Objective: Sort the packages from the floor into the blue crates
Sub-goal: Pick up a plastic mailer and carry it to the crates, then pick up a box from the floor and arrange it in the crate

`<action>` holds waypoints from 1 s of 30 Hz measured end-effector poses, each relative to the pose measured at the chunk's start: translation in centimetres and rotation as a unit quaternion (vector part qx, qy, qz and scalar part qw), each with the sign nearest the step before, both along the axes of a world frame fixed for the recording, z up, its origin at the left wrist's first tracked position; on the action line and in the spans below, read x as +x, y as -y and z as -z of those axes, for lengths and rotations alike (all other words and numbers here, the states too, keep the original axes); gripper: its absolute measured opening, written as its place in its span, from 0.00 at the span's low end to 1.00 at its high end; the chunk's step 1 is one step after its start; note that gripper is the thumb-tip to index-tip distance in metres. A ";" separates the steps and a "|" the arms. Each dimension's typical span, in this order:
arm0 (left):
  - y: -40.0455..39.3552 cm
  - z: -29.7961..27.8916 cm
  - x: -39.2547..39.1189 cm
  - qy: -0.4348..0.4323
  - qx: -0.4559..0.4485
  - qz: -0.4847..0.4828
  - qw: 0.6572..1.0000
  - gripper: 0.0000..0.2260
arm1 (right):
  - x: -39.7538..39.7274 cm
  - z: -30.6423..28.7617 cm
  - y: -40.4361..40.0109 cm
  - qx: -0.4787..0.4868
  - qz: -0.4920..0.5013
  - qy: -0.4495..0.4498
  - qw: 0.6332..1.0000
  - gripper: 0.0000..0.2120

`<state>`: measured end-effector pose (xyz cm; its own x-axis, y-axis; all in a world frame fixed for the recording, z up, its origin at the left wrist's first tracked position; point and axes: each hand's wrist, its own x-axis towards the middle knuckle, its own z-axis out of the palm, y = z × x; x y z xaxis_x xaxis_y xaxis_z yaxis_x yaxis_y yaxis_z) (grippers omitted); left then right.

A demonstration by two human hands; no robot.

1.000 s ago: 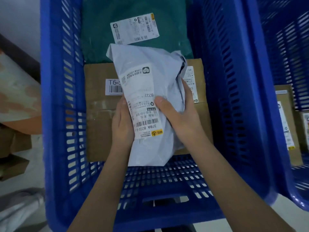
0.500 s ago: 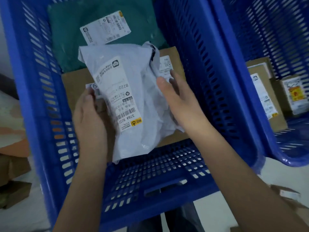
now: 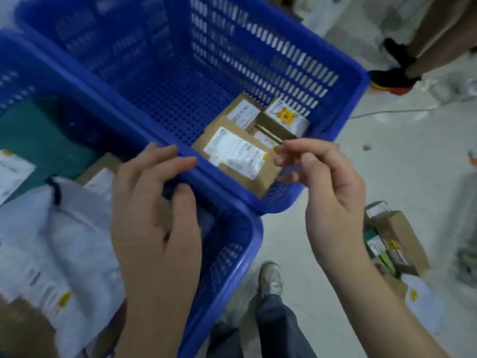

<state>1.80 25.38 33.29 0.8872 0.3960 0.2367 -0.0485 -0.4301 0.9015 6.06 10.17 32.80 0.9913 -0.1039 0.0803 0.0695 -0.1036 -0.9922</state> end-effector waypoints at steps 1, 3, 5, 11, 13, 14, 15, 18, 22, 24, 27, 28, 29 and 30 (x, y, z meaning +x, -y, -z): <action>2.3 -0.4 0.6 -0.007 0.006 0.045 0.999 0.12 | -0.3 0.3 1.8 -0.001 0.029 -0.002 1.000 0.13; 6.2 0.2 1.8 -0.017 0.011 0.108 0.994 0.12 | -1.0 1.2 5.7 0.022 0.092 -0.031 0.995 0.13; 10.2 1.2 2.8 -0.031 0.012 0.170 0.985 0.11 | -1.7 2.8 9.7 0.049 0.145 -0.089 0.984 0.13; 24.5 7.2 3.7 -0.159 0.080 0.384 0.906 0.10 | -4.8 10.5 21.8 0.142 0.265 -0.309 0.902 0.10; 28.9 10.5 4.1 -0.216 0.144 0.437 0.861 0.11 | -6.3 13.4 25.8 0.170 0.291 -0.366 0.868 0.10; 31.0 12.0 4.3 -0.248 0.173 0.457 0.836 0.11 | -7.1 14.7 27.8 0.181 0.304 -0.391 0.849 0.10; 33.0 13.6 4.5 -0.274 0.203 0.475 0.811 0.12 | -8.1 16.0 29.7 0.192 0.318 -0.416 0.830 0.10; 38.7 17.7 4.7 -0.332 0.306 0.529 0.718 0.14 | -11.9 19.2 35.5 0.228 0.350 -0.483 0.770 0.10; 44.6 22.4 4.3 -0.414 0.364 0.554 0.624 0.13 | -18.2 22.5 42.1 0.186 0.348 -0.567 0.723 0.12; 46.7 24.2 3.9 -0.473 0.373 0.537 0.591 0.11 | -21.0 23.4 44.7 0.158 0.325 -0.604 0.710 0.13; 49.2 26.6 2.9 -0.515 0.403 0.512 0.556 0.11 | -24.4 24.8 48.0 0.139 0.305 -0.626 0.704 0.11; 50.0 27.3 2.4 -0.513 0.420 0.515 0.544 0.10 | -25.3 25.2 49.0 0.137 0.308 -0.629 0.701 0.10; 50.8 28.0 1.9 -0.504 0.439 0.524 0.528 0.10 | -26.0 25.6 49.9 0.136 0.313 -0.632 0.696 0.10; 51.7 28.5 1.3 -0.490 0.458 0.538 0.510 0.11 | -26.6 26.0 50.8 0.137 0.318 -0.634 0.691 0.09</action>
